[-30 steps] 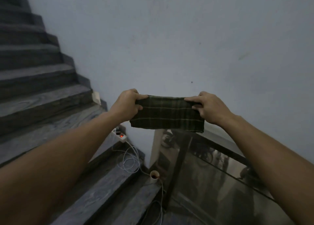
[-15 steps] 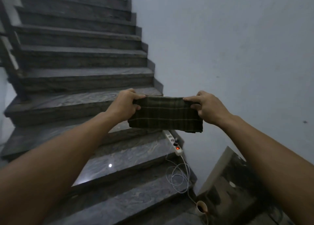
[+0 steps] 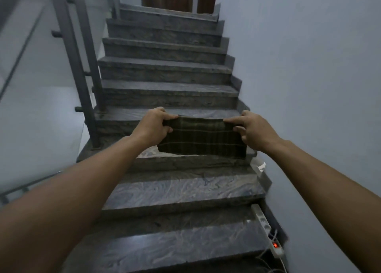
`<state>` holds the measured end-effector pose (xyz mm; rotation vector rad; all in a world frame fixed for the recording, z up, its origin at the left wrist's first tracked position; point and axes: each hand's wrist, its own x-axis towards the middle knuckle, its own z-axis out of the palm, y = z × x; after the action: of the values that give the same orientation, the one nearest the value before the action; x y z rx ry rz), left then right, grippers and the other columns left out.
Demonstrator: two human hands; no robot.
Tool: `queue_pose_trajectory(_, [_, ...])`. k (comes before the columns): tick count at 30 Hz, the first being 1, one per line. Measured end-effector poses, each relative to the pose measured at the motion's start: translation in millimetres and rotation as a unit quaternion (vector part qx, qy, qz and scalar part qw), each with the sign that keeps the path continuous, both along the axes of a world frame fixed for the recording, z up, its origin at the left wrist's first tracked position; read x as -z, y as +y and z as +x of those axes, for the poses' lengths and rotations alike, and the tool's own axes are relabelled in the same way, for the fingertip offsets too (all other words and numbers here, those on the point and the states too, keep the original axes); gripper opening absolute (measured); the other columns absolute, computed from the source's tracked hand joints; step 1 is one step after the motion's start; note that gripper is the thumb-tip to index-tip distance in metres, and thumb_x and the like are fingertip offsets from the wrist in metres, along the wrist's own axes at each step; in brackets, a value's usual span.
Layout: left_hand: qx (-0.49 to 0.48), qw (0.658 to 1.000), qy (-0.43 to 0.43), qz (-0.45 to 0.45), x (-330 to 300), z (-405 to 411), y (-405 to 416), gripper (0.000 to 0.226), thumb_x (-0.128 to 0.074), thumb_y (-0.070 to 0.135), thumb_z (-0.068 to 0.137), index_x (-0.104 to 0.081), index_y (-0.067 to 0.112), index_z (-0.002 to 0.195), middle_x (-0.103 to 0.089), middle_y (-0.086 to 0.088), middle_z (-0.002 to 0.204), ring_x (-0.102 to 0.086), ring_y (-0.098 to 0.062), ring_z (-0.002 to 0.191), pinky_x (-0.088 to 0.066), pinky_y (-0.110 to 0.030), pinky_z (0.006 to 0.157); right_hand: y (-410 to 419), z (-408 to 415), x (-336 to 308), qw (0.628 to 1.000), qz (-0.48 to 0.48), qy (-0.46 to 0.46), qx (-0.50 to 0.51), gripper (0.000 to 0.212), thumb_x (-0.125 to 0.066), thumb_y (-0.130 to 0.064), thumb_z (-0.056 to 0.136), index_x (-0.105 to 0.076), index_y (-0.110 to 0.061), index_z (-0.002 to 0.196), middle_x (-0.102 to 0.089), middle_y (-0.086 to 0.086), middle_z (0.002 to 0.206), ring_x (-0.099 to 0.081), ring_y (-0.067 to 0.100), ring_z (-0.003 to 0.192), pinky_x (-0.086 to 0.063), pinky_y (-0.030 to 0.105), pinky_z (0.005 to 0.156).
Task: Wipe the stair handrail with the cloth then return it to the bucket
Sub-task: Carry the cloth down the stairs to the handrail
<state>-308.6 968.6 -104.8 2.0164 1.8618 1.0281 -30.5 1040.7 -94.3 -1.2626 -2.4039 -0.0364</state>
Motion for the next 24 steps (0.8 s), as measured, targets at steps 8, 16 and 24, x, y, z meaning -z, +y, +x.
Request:
queue_pose_trajectory(8, [-0.053, 0.998, -0.001, 0.025, -59.1, -61.0, 52.2, 0.042, -0.066, 0.003, 0.083, -0.06, 0.014, 0.123, -0.055, 0.0, 0.112, -0.053, -0.017, 0.107, -0.047, -0.033, 0.097, 78.1, -64.1, -59.9, 0.998, -0.001, 0.016, -0.062, 0.035, -0.057, -0.02, 0.092, -0.058, -0.032, 0.125, -0.054, 0.001, 0.103, -0.053, 0.018, 0.09, -0.05, 0.037, 0.082])
queue_pose_trajectory(16, [-0.103, 0.994, 0.021, 0.029, -98.9, -98.1, 134.6, 0.042, -0.064, 0.003, 0.084, -0.058, 0.012, 0.124, -0.054, -0.003, 0.119, -0.051, -0.021, 0.114, -0.045, -0.04, 0.102, 183.2, -111.7, -101.7, 0.993, -0.002, 0.015, -0.115, 0.034, -0.053, -0.022, 0.094, -0.058, -0.031, 0.126, -0.052, 0.005, 0.103, -0.053, 0.023, 0.092, -0.049, 0.042, 0.082])
queue_pose_trajectory(24, [-0.179, 0.984, 0.014, 0.014, -181.0, -128.0, 212.3, 0.042, -0.066, 0.005, 0.083, -0.06, 0.016, 0.123, -0.056, 0.001, 0.113, -0.051, -0.017, 0.109, -0.045, -0.033, 0.098, 280.0, -156.5, -188.6, 0.985, -0.032, 0.01, -0.17, 0.035, -0.052, -0.02, 0.094, -0.057, -0.031, 0.127, -0.054, 0.005, 0.108, -0.053, 0.023, 0.099, -0.048, 0.045, 0.089])
